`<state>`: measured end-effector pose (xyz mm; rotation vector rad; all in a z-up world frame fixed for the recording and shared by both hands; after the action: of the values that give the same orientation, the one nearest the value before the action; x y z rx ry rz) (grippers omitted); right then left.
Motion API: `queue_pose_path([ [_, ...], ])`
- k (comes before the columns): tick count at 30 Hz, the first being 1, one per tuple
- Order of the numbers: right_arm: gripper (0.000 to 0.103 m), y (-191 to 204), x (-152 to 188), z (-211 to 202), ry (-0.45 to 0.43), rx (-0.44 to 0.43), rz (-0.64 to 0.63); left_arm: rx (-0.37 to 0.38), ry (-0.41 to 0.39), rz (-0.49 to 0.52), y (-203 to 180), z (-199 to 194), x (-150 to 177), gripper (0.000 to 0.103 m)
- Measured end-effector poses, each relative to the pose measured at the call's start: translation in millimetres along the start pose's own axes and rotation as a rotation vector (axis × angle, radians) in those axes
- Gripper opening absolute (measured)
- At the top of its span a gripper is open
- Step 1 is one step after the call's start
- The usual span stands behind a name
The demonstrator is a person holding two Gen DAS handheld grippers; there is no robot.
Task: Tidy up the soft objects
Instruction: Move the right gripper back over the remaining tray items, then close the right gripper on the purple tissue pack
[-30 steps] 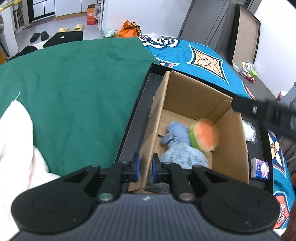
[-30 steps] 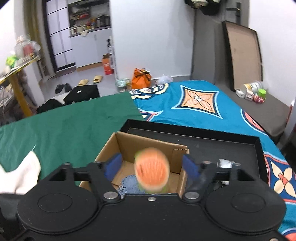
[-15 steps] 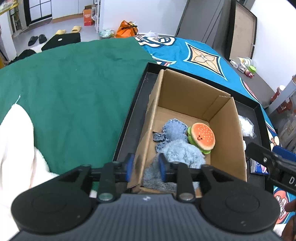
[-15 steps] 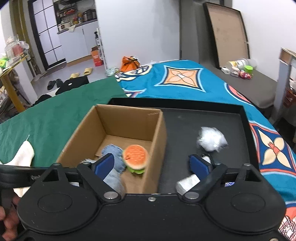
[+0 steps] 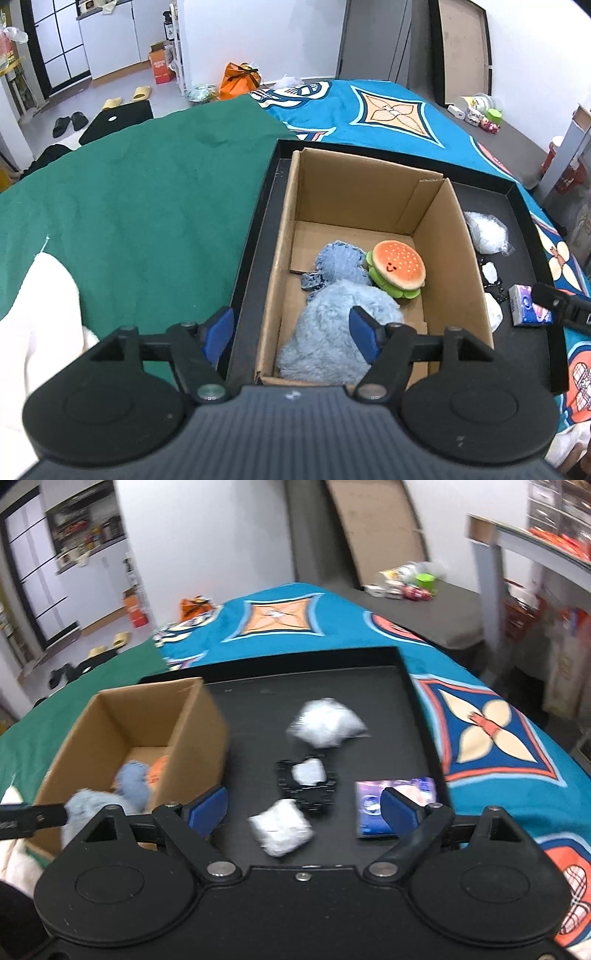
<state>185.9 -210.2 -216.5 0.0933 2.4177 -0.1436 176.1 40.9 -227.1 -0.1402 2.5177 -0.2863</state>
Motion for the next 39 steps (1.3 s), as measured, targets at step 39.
queue_pose_path([
  [39, 0.072, -44.8, 39.1, 91.6, 0.165, 0.183, 0.044, -0.159, 0.068, 0.116, -12.7, 22.8, 1.2, 0.074],
])
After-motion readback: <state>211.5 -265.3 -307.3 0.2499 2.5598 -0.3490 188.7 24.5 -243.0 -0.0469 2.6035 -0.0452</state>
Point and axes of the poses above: each gripper's, at about its wrist camera, not at the fingertips, and z roughly the way its jaws point, y to its left, x to its underside, the point moved 10 cm from there along z, roughly the way its jaws point, and after that the axes turned 14 degrees about x, right-handed, at the moved point
